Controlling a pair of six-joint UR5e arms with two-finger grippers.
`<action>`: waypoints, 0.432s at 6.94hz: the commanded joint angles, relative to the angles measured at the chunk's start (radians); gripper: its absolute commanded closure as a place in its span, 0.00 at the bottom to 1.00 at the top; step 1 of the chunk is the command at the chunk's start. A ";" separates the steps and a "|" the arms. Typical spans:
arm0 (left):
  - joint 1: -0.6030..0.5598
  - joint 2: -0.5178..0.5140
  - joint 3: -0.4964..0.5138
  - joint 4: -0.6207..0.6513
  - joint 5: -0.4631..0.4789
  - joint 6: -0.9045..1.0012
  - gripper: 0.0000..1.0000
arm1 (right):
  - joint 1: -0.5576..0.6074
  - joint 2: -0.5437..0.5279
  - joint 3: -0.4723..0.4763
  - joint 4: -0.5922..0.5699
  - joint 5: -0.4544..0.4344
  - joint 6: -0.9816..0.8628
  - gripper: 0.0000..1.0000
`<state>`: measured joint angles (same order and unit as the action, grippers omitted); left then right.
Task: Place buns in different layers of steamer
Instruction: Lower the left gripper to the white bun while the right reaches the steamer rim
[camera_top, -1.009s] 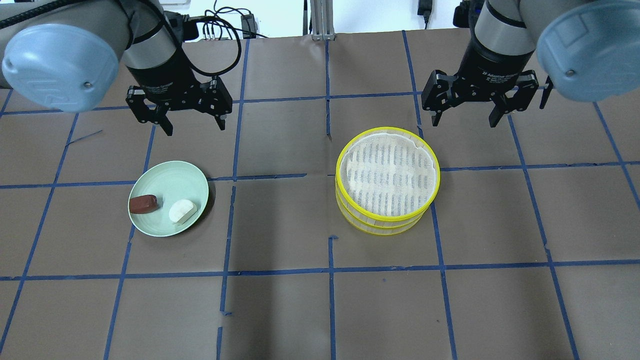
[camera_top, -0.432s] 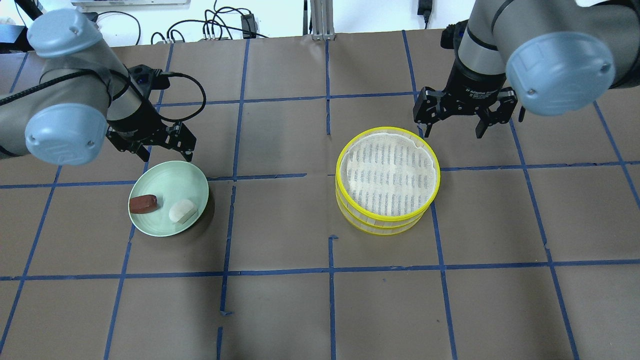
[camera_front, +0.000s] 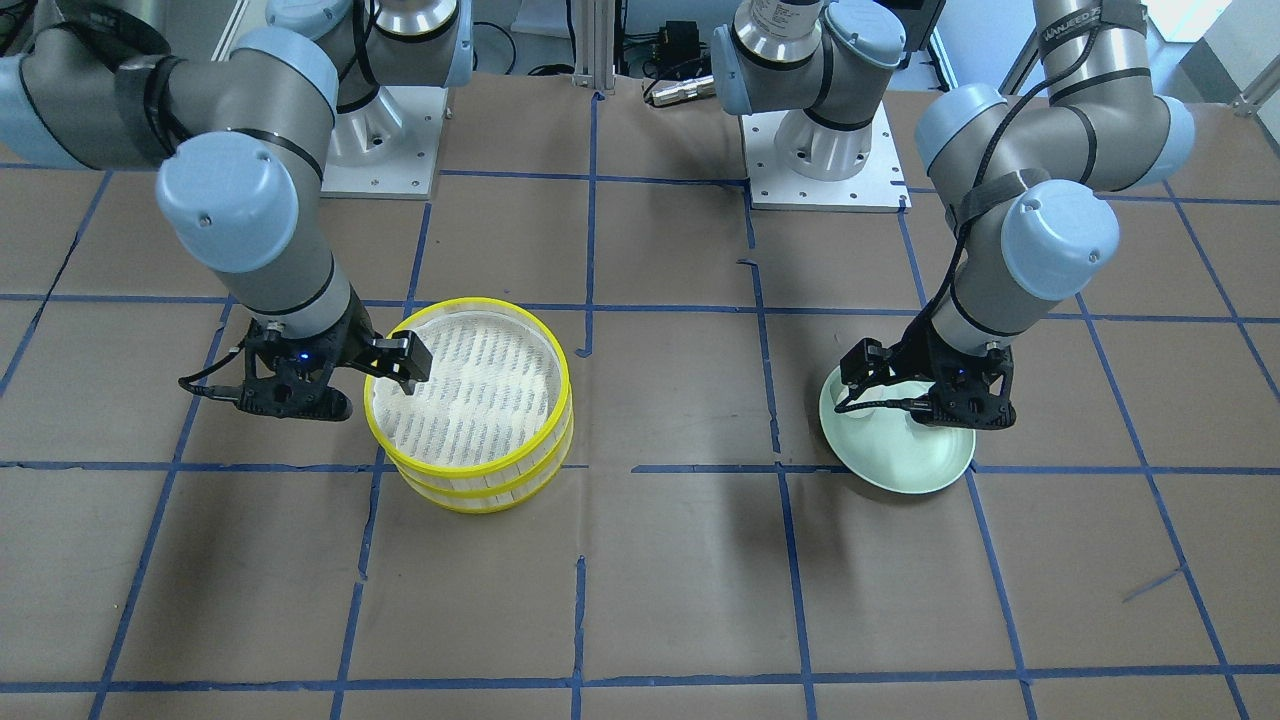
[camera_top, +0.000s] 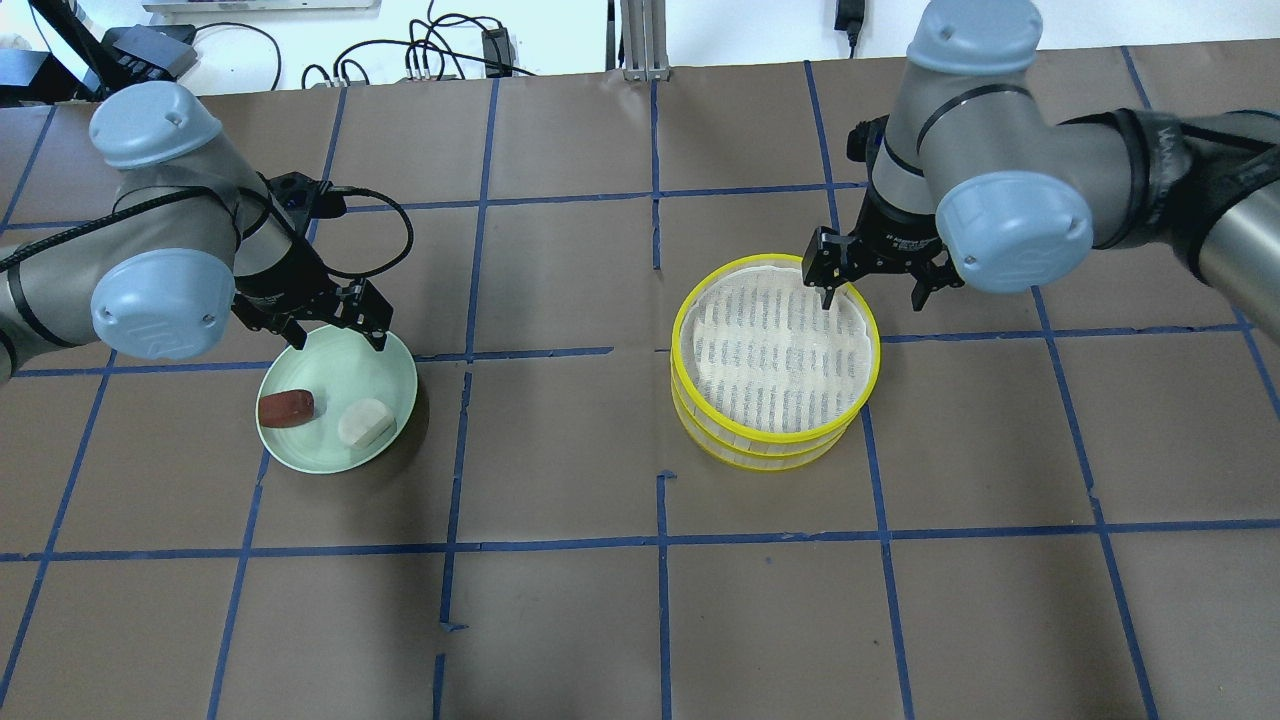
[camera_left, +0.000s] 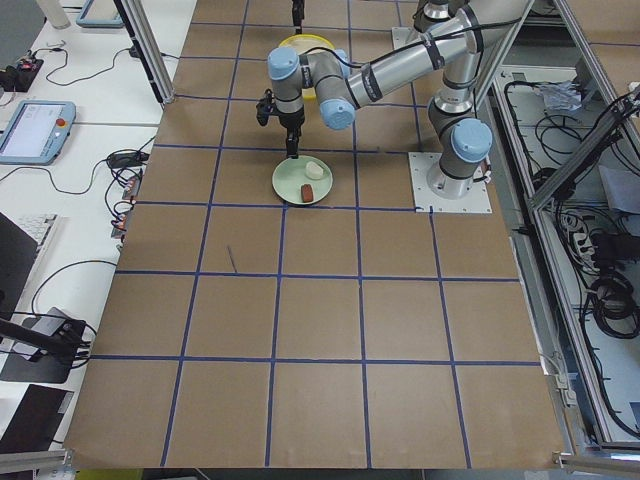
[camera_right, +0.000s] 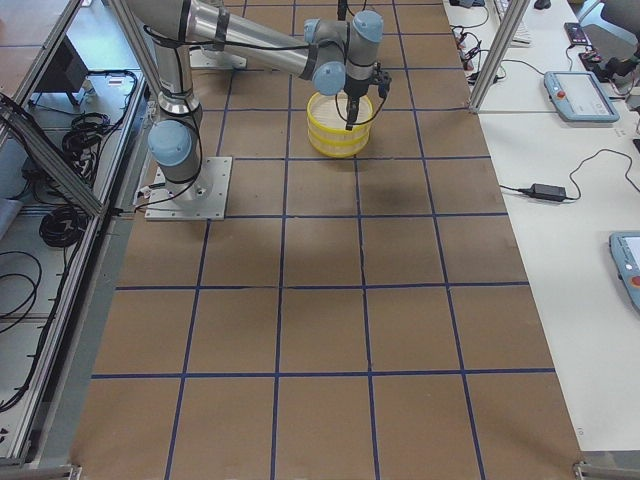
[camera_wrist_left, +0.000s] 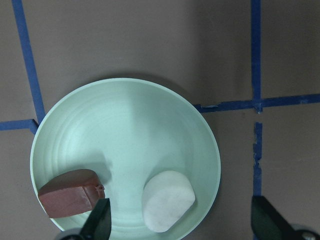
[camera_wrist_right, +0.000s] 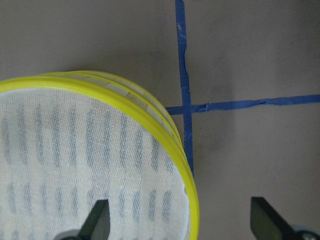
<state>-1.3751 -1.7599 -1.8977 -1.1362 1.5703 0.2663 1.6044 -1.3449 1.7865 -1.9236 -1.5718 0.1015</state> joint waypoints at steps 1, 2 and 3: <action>0.001 -0.018 -0.001 0.013 -0.001 -0.007 0.04 | 0.009 0.036 0.030 -0.049 -0.002 -0.008 0.28; 0.001 -0.021 -0.001 0.016 -0.001 -0.007 0.04 | 0.009 0.046 0.030 -0.049 -0.005 -0.008 0.56; 0.001 -0.023 -0.001 0.016 -0.001 -0.009 0.07 | 0.009 0.041 0.025 -0.048 -0.007 -0.008 0.84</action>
<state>-1.3745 -1.7788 -1.8990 -1.1220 1.5694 0.2593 1.6131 -1.3053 1.8138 -1.9701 -1.5759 0.0945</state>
